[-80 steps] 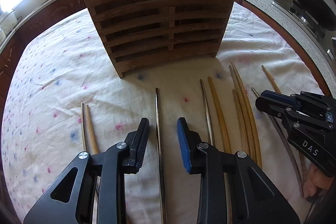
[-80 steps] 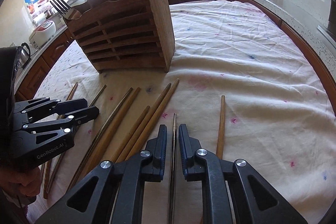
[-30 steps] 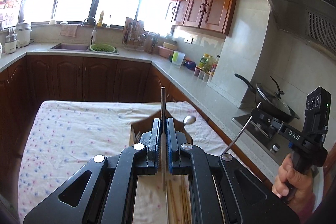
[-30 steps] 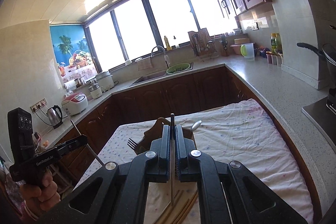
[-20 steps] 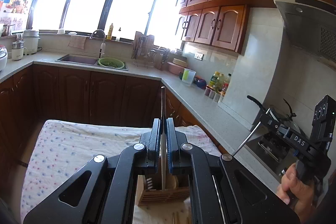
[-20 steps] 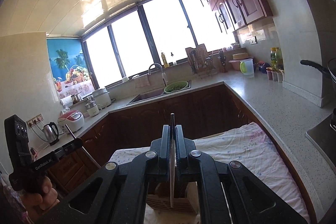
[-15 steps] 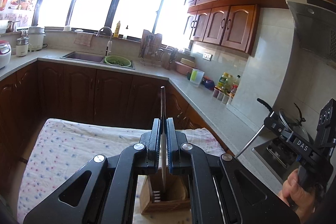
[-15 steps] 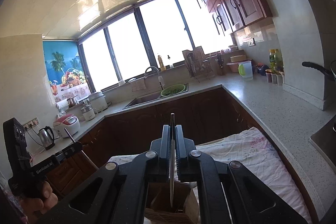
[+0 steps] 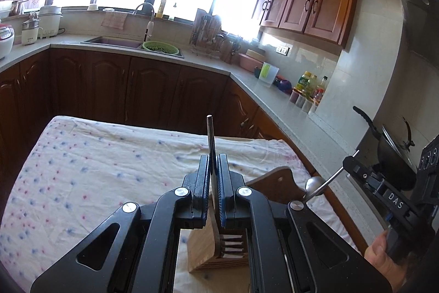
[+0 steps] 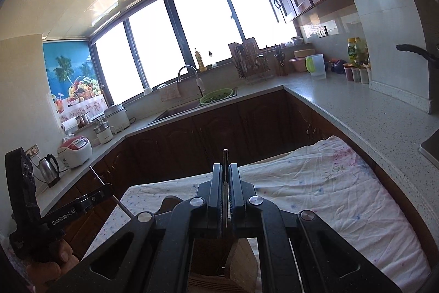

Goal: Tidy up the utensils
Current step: 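Lower the metal chopsticks into the holder and open both tools, then move both open tools back to the wooden chopsticks on the cloth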

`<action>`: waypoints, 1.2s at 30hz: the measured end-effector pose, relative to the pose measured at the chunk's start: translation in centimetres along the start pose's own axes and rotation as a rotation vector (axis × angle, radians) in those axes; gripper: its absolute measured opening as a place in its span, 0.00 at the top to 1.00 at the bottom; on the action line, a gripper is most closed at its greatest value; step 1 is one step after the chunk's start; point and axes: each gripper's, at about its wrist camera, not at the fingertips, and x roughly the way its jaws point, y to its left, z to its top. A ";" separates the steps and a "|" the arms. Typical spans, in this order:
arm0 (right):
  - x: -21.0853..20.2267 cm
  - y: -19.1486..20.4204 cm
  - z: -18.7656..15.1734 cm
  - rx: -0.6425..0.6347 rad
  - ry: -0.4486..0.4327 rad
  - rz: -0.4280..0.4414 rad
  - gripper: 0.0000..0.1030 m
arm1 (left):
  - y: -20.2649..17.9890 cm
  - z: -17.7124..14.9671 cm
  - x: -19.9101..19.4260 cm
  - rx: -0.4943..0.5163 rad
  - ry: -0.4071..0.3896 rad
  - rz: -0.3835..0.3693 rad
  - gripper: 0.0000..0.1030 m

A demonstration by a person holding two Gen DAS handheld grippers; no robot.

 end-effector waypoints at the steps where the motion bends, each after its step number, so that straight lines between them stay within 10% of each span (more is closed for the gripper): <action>1: 0.1 -0.1 -0.3 0.000 0.010 -0.001 0.96 | -0.1 -0.3 0.2 0.005 0.012 -0.001 0.95; 15: 0.8 -1.0 -0.6 0.019 0.050 -0.003 0.95 | -0.3 -0.4 0.3 0.021 0.036 0.014 0.94; 19: 0.8 -1.2 -0.7 0.039 0.057 0.013 0.89 | 0.1 -0.6 -0.2 -0.004 0.052 -0.002 0.79; 21: 0.5 -1.2 -0.7 0.045 0.054 0.020 0.82 | 0.3 -0.8 -0.7 -0.006 0.044 0.006 0.67; 26: -1.5 -1.6 -0.5 0.079 0.003 0.046 0.25 | 1.0 -1.3 -2.4 -0.025 0.040 0.010 0.56; 36: -6.7 -2.5 -1.8 0.110 -0.041 0.045 0.14 | 3.4 -4.5 -7.6 -0.084 0.026 0.052 0.38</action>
